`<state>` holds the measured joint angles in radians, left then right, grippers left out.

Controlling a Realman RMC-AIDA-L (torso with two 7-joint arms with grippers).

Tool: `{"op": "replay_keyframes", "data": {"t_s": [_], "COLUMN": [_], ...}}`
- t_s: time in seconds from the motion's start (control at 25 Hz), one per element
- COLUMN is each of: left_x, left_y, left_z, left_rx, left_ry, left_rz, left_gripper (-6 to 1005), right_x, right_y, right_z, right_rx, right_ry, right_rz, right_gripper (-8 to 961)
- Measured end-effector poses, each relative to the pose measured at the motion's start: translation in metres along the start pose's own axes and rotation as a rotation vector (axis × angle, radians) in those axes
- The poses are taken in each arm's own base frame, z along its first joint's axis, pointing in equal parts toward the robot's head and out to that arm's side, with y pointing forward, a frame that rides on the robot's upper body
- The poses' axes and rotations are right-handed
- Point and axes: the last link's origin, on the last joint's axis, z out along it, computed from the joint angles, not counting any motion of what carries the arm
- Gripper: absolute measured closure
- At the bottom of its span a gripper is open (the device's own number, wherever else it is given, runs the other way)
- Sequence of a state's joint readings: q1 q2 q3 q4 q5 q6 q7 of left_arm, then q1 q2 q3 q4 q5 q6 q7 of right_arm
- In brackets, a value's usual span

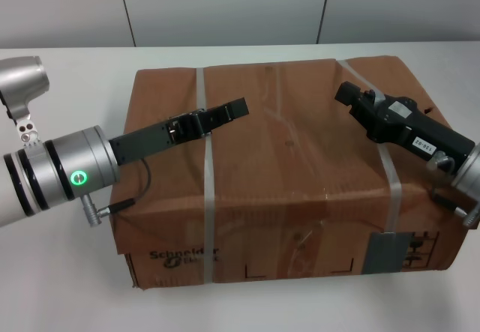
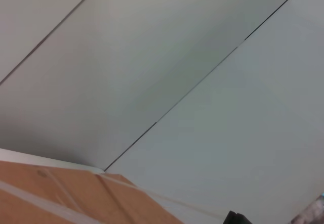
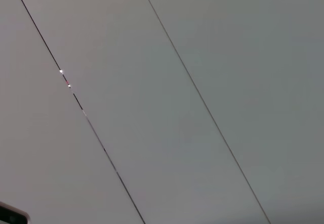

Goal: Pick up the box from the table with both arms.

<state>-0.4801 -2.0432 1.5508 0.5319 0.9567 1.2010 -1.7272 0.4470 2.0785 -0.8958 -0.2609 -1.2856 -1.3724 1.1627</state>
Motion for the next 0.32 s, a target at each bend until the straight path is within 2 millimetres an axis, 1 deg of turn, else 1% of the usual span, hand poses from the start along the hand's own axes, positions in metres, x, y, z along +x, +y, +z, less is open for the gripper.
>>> {"op": "replay_keyframes", "data": {"t_s": [0.32], "left_x": [-0.0014], "left_y": [-0.0018], "left_z": [-0.0007], "left_rx": [0.009], "left_ry": [0.002], "left_rz": [0.014], "left_gripper": [901], "right_x": [-0.0007], "right_y": [0.0001], "right_z": [0.0008], "right_rx": [-0.002], "right_ry": [-0.001], "right_rz": [-0.002], "right_gripper": [904]}}
